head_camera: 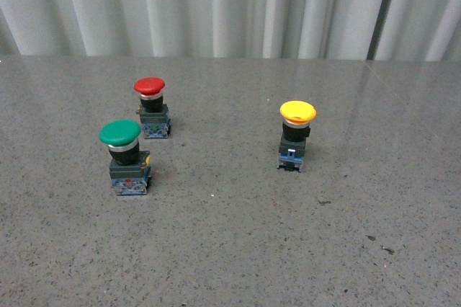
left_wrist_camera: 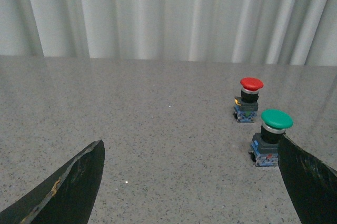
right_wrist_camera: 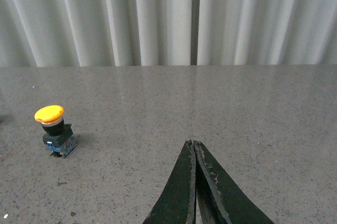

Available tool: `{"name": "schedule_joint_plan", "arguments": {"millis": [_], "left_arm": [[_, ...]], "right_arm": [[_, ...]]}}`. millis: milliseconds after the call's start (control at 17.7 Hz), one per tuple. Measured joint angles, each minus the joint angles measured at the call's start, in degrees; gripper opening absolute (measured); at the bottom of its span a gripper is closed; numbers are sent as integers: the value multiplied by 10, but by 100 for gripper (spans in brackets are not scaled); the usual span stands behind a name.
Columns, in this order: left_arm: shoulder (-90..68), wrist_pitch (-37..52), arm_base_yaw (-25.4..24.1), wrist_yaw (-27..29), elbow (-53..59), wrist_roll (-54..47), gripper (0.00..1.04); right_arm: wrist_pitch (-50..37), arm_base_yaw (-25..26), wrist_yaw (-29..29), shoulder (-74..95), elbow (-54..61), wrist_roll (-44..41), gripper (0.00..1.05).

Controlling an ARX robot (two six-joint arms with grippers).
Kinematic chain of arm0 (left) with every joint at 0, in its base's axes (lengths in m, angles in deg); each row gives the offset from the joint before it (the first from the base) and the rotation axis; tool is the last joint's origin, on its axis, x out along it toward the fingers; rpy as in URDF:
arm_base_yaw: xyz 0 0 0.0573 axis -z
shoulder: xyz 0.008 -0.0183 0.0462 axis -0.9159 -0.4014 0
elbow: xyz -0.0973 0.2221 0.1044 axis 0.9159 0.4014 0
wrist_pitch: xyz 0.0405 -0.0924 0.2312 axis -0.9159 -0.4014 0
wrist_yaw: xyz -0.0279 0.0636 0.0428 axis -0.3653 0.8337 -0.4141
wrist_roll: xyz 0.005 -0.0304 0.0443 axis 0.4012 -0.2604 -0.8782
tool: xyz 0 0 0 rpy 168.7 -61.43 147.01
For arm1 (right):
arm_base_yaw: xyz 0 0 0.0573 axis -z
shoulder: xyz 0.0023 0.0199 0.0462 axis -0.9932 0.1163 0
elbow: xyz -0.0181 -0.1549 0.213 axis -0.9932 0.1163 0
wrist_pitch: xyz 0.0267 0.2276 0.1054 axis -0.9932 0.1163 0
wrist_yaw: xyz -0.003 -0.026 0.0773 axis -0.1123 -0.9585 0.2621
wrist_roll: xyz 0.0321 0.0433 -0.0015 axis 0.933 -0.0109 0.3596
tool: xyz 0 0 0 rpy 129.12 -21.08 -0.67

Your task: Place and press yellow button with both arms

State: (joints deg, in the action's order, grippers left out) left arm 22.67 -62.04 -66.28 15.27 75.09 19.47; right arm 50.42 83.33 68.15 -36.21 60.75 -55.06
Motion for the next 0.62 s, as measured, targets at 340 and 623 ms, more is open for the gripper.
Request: {"name": "schedule_joint_plan", "arguments": {"millis": [340, 623], "left_arm": [[0, 0, 0, 0, 0, 0, 98], [0, 0, 0, -1, 0, 0, 98]], "right_arm": [[24, 0, 0, -55, 24, 0, 2], [127, 0, 0, -173, 32, 0, 2]]}}
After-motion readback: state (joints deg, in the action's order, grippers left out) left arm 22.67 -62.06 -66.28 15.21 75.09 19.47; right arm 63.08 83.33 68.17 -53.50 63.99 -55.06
